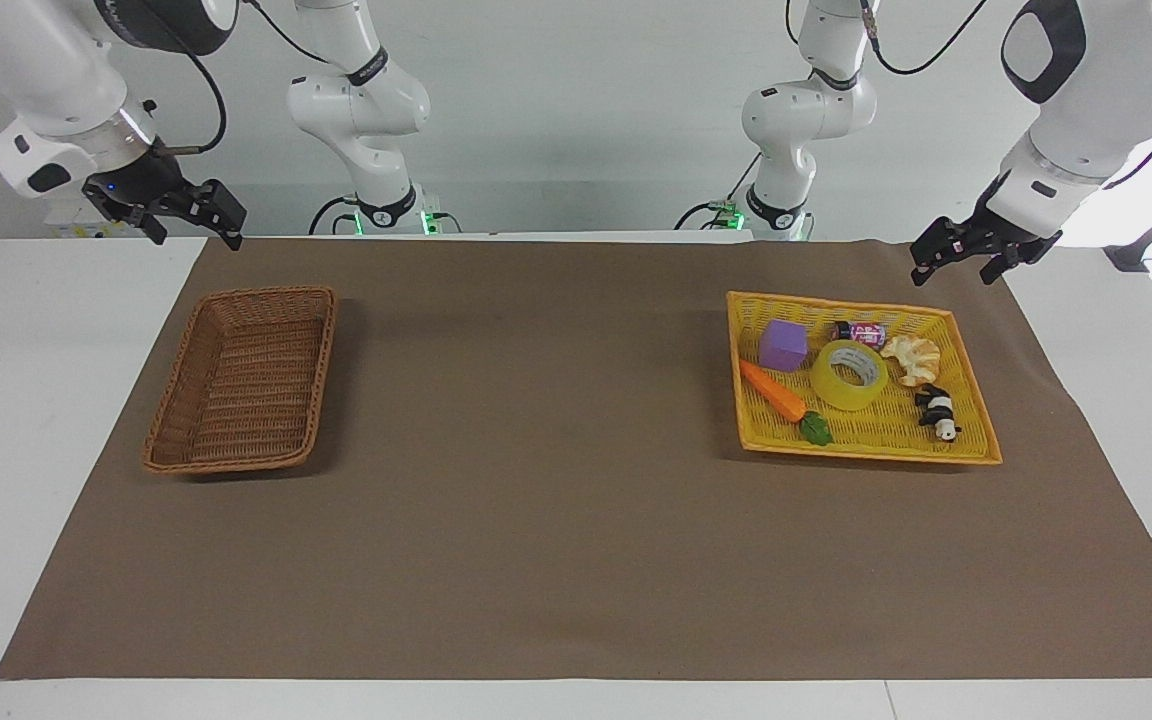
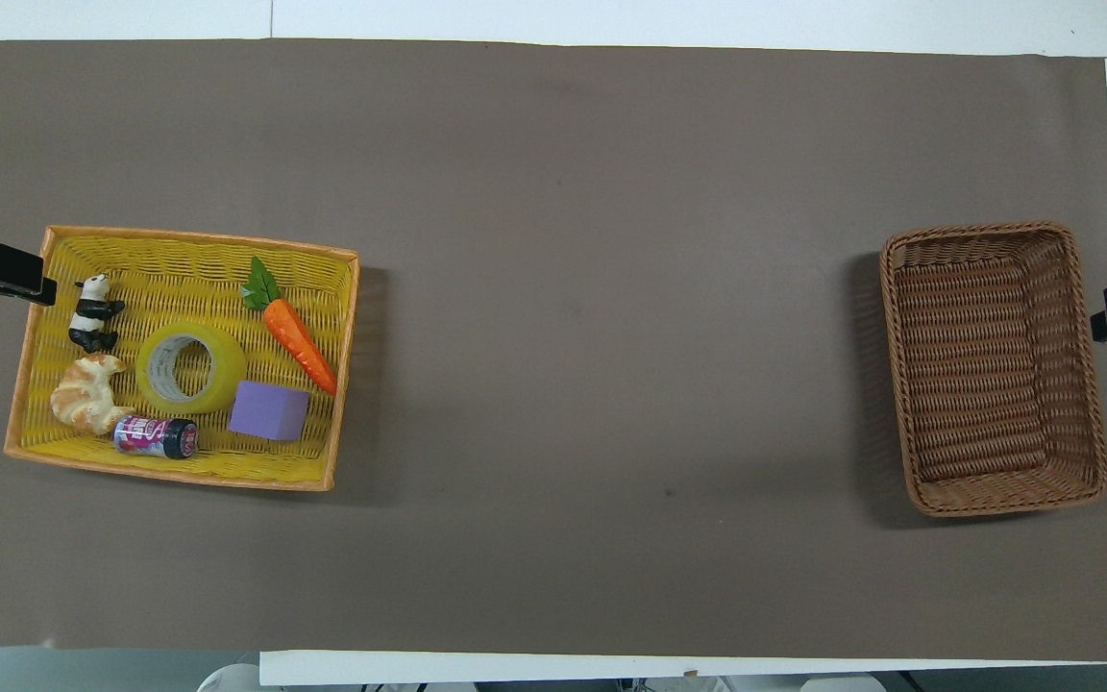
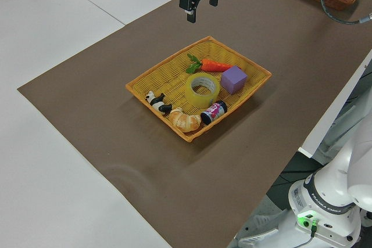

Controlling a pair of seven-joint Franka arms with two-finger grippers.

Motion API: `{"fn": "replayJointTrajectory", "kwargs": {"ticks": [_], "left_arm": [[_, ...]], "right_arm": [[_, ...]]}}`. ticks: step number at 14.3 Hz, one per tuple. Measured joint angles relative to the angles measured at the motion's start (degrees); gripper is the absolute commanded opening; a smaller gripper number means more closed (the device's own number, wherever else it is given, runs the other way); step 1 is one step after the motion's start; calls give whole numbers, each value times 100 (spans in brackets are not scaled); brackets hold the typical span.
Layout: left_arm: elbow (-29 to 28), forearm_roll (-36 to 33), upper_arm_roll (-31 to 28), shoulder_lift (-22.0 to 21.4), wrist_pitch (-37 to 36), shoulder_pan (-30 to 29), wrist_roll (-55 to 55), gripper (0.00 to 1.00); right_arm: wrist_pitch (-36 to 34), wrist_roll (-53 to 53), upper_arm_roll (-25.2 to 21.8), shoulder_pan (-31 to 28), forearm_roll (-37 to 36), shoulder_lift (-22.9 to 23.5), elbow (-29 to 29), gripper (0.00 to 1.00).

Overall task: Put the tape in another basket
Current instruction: 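Move the left gripper toward the yellow tape roll in the yellow basket, then lower the left gripper onto the tape roll rim and close it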

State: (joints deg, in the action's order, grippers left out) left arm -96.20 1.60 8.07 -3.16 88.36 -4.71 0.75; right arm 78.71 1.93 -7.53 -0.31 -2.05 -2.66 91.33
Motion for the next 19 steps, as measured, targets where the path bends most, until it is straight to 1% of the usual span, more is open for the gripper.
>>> {"fn": "replayJointTrajectory", "kwargs": {"ticks": [6,8,9,12,14,16,19], "left_arm": [[-5,-3,-2,-1,-6,-2,-6,99],[-183,-15,-16,-54,87,-13,-8,99],[-445,-19,-25,-142,377,-19,-9,99],[-1619,-21,-48,-527,1434,-29,-8,99],[-2187,-22,-63,-628,2006,-93,-8,99],[-2499,-22,-73,-624,2353,-164,-3,99],[-2708,-22,-77,-521,2592,-233,-2,99]], "right_arm": [[0,0,0,0,0,0,0,100],[0,0,0,0,0,0,0,100],[0,0,0,0,0,0,0,100],[0,0,0,0,0,0,0,100],[0,0,0,0,0,0,0,100],[0,0,0,0,0,0,0,100],[0,0,0,0,0,0,0,100]]}}
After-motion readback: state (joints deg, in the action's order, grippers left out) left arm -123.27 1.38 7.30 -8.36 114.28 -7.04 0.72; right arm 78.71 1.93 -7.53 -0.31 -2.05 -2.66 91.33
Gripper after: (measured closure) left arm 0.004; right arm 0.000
